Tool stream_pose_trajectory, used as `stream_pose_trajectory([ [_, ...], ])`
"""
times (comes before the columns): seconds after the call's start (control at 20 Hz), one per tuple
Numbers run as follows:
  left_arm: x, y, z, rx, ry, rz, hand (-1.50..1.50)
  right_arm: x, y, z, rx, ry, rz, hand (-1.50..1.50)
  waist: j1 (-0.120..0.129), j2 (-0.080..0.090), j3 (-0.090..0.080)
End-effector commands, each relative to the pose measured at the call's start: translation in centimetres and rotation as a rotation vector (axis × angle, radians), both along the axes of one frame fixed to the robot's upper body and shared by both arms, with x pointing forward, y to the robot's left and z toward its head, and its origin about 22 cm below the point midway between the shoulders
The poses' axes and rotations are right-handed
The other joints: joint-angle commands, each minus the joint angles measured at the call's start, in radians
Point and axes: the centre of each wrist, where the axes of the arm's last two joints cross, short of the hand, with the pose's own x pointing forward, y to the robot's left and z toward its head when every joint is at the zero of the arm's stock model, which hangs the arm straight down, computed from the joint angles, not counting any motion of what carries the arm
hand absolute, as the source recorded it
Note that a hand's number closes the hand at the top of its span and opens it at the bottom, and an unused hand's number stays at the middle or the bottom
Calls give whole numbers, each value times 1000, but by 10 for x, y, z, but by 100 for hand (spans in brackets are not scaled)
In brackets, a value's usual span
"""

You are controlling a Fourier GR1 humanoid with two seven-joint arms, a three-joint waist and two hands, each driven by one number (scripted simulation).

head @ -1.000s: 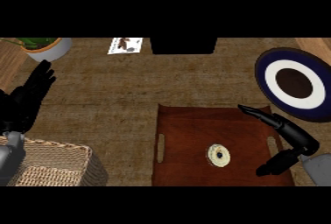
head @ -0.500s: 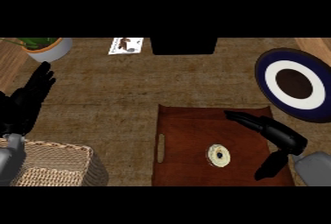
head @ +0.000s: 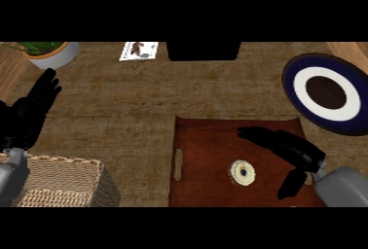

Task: Pick the cupcake from the tray and place it in the plate

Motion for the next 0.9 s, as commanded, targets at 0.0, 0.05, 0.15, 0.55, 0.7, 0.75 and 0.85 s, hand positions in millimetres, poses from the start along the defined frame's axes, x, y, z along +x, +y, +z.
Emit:
stream_pose_trajectory([
  [0.0, -14, -49, -53, -100, 86, -43, 0, -1, 19, -1, -79, 4, 22, -150, -6, 15, -23],
  [0.05, -18, -38, -53, -105, 81, -30, 0, 11, 22, -1, -78, 13, 14, -150, 11, 17, -22],
  [0.15, -13, -36, -43, -106, 79, -30, 0, 6, 31, 7, -90, 17, 26, -150, 1, 12, -22],
  [0.55, -7, -46, -46, -94, 88, -25, 0, 17, 52, 2, -150, 2, 16, -150, -1, 17, -22],
  [0.7, -16, -44, -51, -99, 86, -22, 0, 14, 50, -13, -164, 11, -9, -150, 11, 17, -21],
  [0.75, -1, -30, -50, -74, 84, -9, 0, 3, 64, -18, -160, -3, 21, -150, -9, 19, -22],
  [0.85, -8, -38, -38, -109, 83, -35, 0, 8, 73, -7, -181, -5, 22, -150, 4, 13, -22],
])
